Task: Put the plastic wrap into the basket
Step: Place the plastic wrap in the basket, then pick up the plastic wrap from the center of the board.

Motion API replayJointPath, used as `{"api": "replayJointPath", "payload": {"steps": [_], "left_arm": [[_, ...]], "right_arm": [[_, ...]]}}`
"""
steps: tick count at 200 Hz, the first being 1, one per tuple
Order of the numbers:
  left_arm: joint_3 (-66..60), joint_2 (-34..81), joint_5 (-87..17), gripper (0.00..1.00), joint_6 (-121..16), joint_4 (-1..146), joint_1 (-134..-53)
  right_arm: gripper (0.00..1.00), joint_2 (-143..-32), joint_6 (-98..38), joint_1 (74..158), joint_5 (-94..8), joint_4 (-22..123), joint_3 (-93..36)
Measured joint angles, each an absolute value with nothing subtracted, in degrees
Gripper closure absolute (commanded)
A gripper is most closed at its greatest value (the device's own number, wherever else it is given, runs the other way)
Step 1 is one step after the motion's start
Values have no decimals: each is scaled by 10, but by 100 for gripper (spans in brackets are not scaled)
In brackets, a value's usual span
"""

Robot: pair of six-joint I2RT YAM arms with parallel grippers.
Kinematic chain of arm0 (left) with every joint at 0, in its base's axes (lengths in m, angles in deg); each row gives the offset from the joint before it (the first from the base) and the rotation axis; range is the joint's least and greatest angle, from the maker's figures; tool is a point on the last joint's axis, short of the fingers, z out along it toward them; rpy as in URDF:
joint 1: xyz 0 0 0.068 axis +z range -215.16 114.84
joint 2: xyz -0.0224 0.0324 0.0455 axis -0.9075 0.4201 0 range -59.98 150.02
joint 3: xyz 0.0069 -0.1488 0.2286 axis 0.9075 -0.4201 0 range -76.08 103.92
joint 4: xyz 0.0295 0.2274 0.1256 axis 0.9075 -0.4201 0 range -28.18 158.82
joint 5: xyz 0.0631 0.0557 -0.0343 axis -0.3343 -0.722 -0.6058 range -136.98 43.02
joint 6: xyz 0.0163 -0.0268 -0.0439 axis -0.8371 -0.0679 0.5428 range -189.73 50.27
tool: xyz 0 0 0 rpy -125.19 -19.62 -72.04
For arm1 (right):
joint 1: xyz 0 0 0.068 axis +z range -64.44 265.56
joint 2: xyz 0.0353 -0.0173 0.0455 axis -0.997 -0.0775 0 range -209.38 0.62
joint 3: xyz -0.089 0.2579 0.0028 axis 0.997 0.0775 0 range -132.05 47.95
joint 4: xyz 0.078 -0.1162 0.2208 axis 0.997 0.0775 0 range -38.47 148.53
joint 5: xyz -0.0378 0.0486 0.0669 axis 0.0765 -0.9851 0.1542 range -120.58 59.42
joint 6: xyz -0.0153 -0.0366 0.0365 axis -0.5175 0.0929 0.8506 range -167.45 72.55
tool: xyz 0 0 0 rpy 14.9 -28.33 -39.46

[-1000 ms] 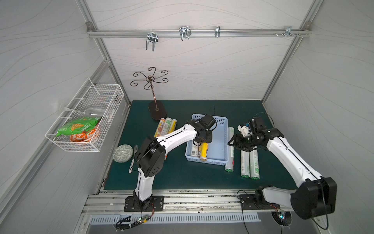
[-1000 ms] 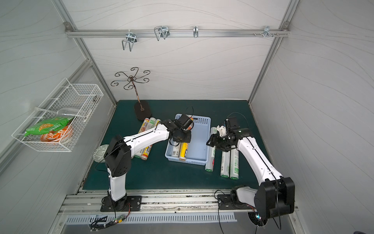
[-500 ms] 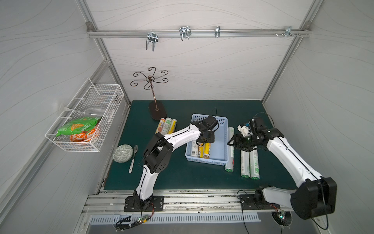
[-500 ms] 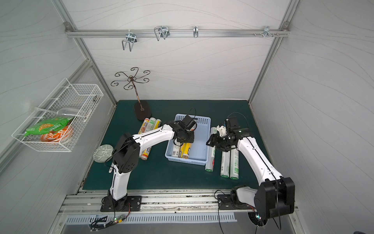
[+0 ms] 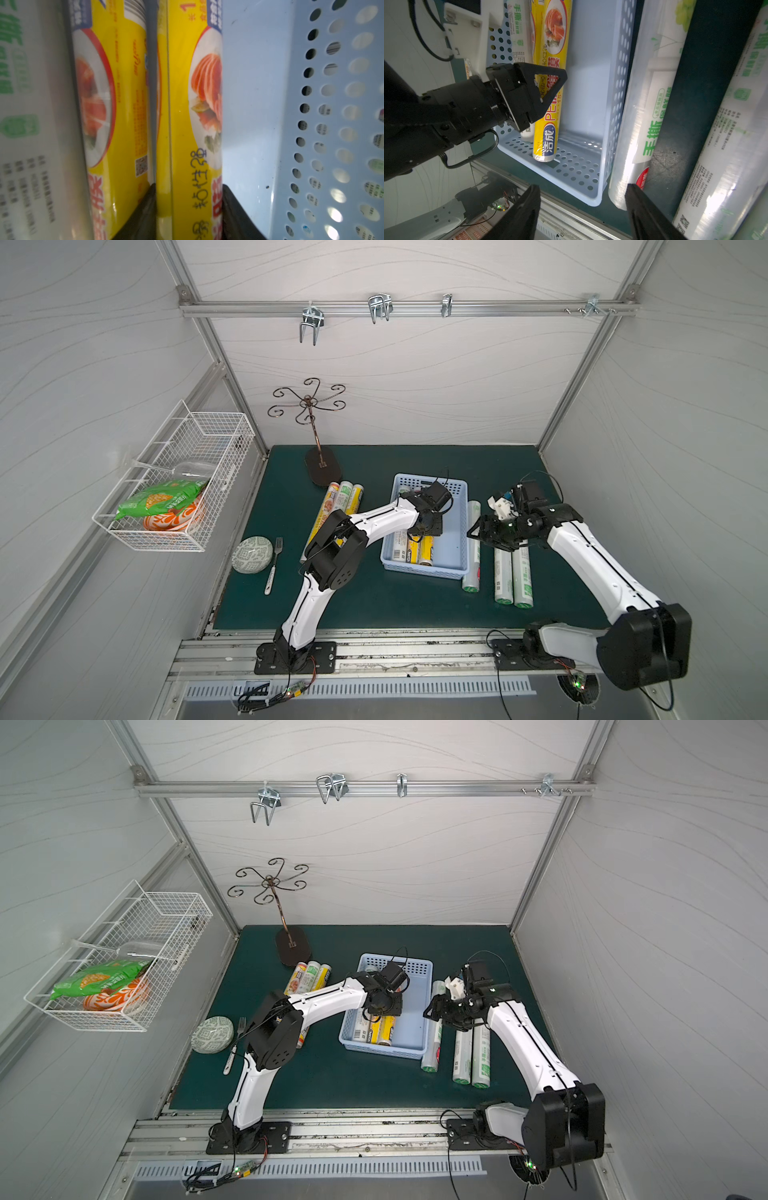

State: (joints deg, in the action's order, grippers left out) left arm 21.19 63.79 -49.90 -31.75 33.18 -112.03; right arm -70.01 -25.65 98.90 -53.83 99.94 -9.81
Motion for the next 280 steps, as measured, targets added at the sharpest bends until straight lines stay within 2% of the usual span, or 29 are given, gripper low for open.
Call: {"api": "replayJointPath", "payload": {"steps": [36,88,158,232,280], "left_arm": [[212,635,-511,25,-325,332,-1125],[200,591,-537,19,-336,315,-1128],[149,466,-591,1,-366,297,-1128],[73,333,-666,0,-403,278,-1111],[1,256,-669,0,-408,275,-1056]], "right_arm": [[30,-700,-252,987,-538,999,-98],[30,-701,-252,980,-538,997,-97],[30,-727,-253,956,-531,982,-93],[30,-789,-251,943,-495,954,-94],[31,-837,-249,942,-468,931,-97]]}}
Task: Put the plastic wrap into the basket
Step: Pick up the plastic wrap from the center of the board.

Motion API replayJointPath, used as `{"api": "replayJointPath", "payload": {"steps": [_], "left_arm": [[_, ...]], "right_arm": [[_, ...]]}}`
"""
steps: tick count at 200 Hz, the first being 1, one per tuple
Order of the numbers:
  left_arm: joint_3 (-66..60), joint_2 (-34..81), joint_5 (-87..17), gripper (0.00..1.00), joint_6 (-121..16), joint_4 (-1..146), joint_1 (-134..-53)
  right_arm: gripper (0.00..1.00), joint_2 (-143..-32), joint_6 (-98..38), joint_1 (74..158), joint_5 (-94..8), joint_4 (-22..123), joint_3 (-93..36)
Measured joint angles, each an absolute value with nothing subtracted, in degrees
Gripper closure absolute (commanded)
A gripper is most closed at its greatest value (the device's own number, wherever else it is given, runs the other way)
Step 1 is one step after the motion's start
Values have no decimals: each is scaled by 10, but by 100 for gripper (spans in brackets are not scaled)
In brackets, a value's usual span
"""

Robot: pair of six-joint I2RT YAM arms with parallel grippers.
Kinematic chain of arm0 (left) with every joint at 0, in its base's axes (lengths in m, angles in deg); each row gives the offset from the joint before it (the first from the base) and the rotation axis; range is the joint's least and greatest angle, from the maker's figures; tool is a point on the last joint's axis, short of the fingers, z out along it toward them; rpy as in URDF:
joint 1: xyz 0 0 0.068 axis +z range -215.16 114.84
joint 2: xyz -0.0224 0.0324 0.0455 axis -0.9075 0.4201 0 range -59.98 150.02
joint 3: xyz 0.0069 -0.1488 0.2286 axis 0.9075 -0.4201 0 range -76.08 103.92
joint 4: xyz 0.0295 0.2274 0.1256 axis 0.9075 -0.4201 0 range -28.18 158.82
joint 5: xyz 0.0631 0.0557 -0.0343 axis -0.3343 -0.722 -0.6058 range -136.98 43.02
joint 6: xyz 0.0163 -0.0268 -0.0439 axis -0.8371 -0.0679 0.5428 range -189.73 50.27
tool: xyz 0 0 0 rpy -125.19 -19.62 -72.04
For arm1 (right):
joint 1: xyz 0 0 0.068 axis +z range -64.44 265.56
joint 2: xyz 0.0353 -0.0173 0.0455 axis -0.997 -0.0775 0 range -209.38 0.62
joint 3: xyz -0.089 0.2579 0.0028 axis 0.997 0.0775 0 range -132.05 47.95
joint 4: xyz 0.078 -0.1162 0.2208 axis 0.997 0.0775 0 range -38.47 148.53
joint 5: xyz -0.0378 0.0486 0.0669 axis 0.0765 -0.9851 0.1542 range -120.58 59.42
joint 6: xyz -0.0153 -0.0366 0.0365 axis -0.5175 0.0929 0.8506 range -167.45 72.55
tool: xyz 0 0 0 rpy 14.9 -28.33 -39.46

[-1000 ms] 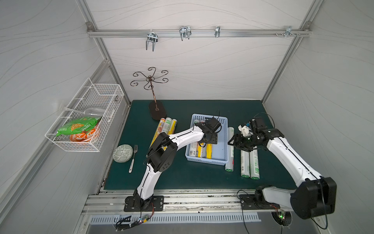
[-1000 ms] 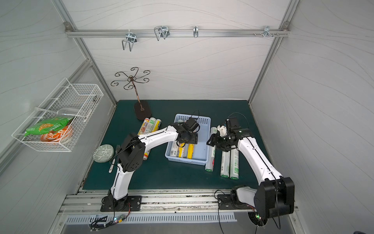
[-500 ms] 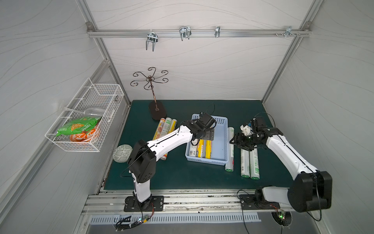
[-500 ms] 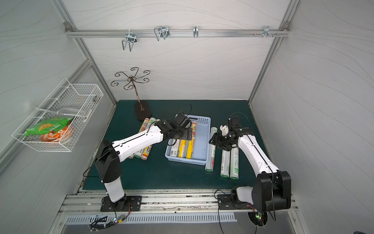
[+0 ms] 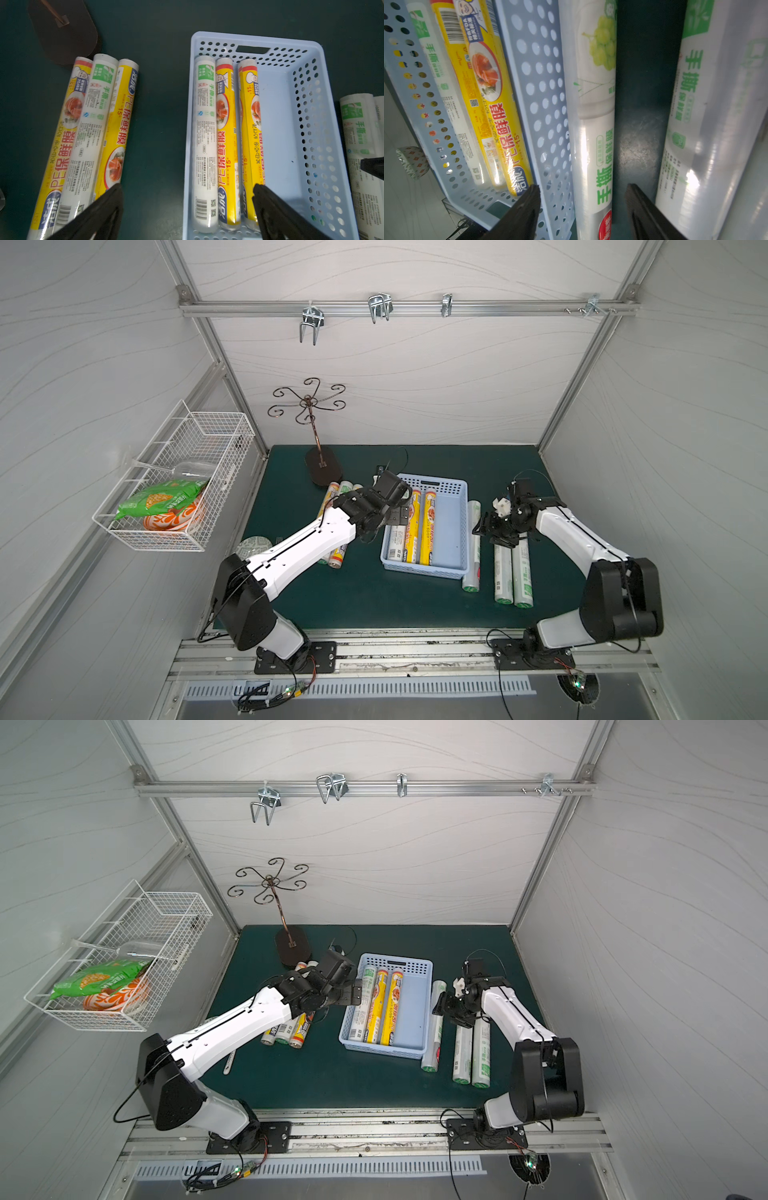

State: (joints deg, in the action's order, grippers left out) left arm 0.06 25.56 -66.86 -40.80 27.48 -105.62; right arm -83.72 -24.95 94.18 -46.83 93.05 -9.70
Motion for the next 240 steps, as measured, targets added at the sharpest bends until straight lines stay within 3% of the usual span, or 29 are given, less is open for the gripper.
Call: {"api": "replayJointPath", "payload": {"steps": [47,240], "left_arm": [[-53,218,-645,0,-406,272,-1008],[-85,182,-639,1,-406,272,-985]], "right_arm": [[31,-869,-250,942,-452,915,-103],[30,-966,-250,1002,-390,898,-131]]}}
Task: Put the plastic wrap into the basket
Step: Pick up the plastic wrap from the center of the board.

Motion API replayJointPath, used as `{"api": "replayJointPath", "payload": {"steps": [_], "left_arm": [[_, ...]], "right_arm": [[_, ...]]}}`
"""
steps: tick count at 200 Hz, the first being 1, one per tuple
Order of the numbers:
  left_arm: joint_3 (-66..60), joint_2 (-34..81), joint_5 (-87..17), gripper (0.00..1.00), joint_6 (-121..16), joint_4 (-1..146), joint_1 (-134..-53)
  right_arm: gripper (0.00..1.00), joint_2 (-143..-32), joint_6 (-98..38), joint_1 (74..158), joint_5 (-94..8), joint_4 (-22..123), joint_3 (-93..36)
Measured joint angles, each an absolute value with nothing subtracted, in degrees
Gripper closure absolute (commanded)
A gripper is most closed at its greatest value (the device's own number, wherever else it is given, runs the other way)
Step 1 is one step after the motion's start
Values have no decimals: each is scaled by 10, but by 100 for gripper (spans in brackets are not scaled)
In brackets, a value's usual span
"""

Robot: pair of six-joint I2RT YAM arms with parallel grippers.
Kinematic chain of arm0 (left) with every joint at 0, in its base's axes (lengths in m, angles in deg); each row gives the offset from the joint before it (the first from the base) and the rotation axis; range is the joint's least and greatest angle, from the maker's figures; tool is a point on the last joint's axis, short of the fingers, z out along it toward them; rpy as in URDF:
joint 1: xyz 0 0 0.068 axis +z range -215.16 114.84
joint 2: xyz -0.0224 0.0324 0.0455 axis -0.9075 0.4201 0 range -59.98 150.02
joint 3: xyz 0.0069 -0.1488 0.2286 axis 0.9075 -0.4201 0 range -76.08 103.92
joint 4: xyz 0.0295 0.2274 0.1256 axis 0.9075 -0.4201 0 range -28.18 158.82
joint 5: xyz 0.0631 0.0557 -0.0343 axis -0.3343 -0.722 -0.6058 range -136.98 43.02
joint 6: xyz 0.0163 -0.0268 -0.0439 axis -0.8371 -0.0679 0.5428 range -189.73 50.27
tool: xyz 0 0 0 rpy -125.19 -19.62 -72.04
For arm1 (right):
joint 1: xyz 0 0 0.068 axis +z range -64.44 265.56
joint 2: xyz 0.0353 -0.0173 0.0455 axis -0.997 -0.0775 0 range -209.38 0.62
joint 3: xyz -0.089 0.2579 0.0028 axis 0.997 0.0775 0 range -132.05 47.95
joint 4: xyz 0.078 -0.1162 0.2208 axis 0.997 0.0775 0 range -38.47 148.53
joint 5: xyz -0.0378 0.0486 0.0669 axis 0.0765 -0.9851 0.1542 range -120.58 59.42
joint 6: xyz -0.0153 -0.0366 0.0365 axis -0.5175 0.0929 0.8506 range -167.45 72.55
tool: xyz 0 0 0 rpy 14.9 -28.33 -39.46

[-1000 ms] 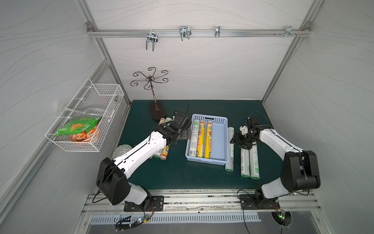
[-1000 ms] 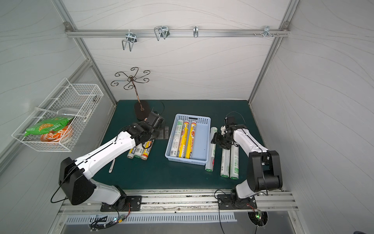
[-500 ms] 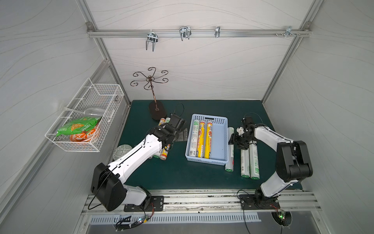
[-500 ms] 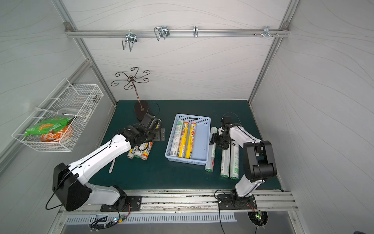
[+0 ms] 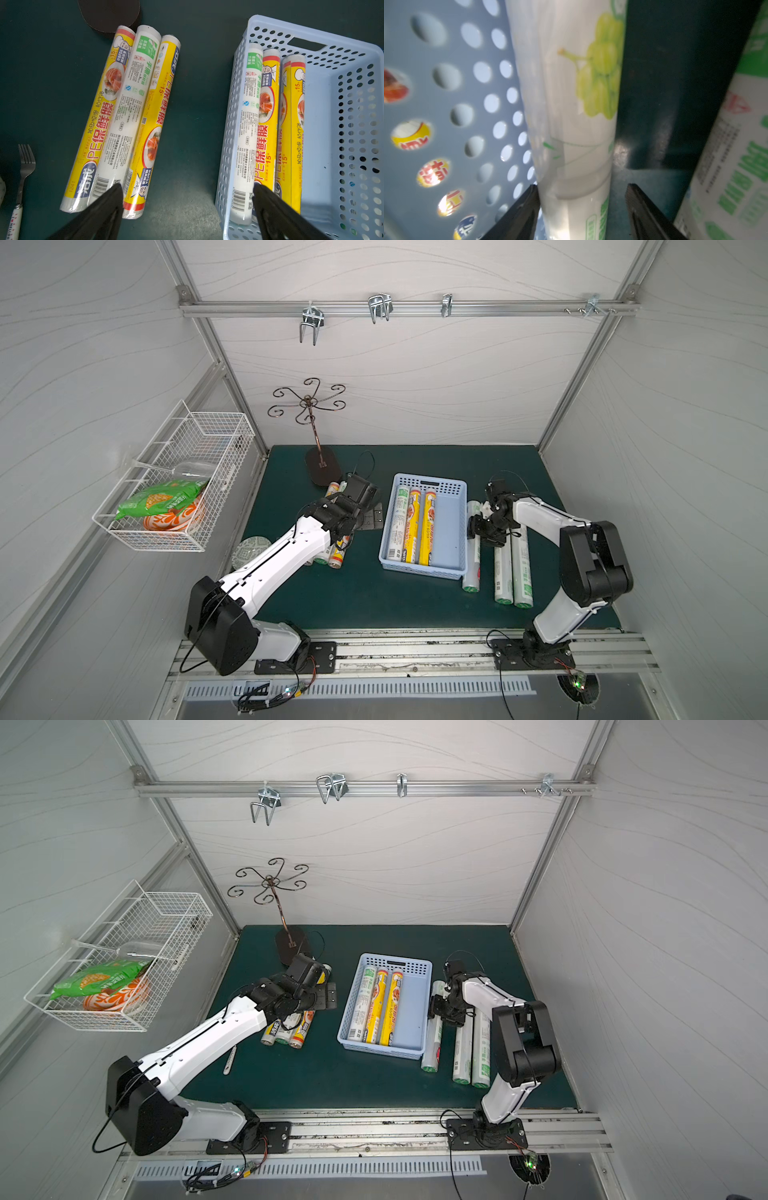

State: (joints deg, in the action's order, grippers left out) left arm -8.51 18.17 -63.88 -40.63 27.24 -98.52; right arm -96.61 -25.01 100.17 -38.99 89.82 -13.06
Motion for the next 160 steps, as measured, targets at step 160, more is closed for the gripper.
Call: {"api": "replayJointPath", "payload": {"steps": [160], "left_arm": [[-99,167,-634,7,-412,284,-984]], "right_arm": [[42,-988,-259,997,-390,899,-141]]}}
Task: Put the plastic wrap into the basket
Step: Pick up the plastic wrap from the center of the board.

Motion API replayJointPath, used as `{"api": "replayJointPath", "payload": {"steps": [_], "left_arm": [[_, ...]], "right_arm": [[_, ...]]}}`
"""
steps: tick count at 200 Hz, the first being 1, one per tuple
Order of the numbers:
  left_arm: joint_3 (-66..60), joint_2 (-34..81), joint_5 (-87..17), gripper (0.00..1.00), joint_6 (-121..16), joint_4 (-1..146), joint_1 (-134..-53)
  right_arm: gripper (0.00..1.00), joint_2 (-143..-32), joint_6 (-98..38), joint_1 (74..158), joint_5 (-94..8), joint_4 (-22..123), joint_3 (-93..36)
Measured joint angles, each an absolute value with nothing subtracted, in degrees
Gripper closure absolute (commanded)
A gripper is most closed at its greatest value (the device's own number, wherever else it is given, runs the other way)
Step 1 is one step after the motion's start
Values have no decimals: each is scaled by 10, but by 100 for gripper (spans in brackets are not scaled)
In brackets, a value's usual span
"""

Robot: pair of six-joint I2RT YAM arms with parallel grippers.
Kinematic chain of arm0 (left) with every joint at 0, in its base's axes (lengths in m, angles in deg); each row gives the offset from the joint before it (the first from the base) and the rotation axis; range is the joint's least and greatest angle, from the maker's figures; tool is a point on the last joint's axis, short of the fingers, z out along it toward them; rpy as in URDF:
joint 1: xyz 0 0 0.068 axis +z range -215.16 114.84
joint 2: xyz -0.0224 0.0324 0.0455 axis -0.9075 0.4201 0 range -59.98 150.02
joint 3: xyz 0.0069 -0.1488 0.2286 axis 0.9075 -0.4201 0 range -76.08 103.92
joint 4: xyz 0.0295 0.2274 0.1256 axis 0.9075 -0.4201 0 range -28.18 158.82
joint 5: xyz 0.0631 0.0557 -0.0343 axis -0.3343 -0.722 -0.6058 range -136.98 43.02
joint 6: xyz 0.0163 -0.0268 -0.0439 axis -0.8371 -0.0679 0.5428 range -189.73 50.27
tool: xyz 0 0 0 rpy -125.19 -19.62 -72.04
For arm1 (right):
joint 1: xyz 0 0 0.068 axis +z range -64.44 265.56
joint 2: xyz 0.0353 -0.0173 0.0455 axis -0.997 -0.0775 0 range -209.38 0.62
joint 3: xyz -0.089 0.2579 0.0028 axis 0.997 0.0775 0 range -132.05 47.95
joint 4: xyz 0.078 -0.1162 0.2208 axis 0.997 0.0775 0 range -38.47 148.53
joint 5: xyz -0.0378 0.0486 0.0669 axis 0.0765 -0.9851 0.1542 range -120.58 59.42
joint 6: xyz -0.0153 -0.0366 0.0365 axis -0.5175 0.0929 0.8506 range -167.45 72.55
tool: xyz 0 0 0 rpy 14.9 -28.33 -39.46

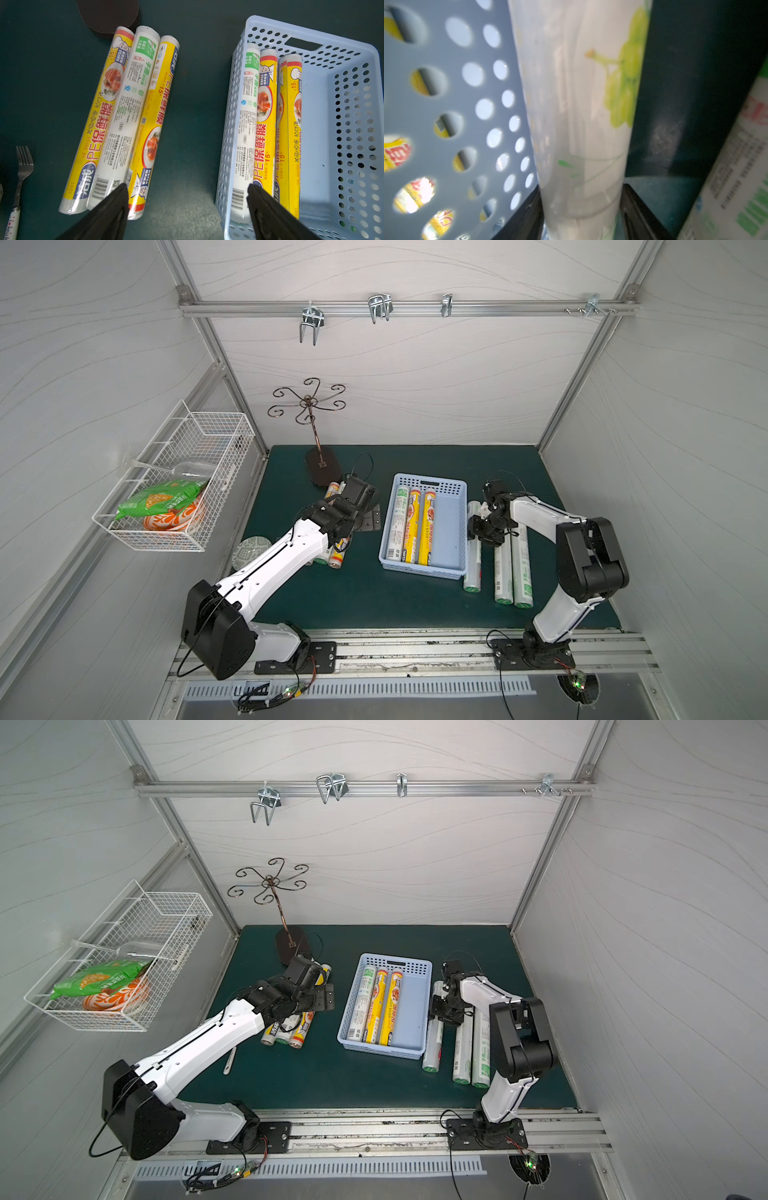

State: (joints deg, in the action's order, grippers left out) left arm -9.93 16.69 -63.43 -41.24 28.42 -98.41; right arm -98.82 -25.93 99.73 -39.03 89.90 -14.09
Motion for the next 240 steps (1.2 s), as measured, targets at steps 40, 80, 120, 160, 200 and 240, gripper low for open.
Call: {"api": "replayJointPath", "payload": {"steps": [40,80,120,160,200,240], "left_arm": [[-101,164,-634,6,-412,287,-984],[-102,163,-635,5,-412,287,-984],[-103,162,-635,5,-412,287,-984],[-104,162,-635,5,-412,287,-984],[-104,154,-635,5,-412,288,-984],[-104,153,-635,5,-412,288,-984]], "right_arm": [[46,-1002,-263,997,-394,902,-150],[55,-1007,-264,996,-394,910,-158],[66,-1007,-265,993,-396,912,-158],[73,-1007,-265,986,-384,928,-170],[74,-984,-265,984,-365,967,-211],[73,-946,-270,989,-336,1021,-277]]}}
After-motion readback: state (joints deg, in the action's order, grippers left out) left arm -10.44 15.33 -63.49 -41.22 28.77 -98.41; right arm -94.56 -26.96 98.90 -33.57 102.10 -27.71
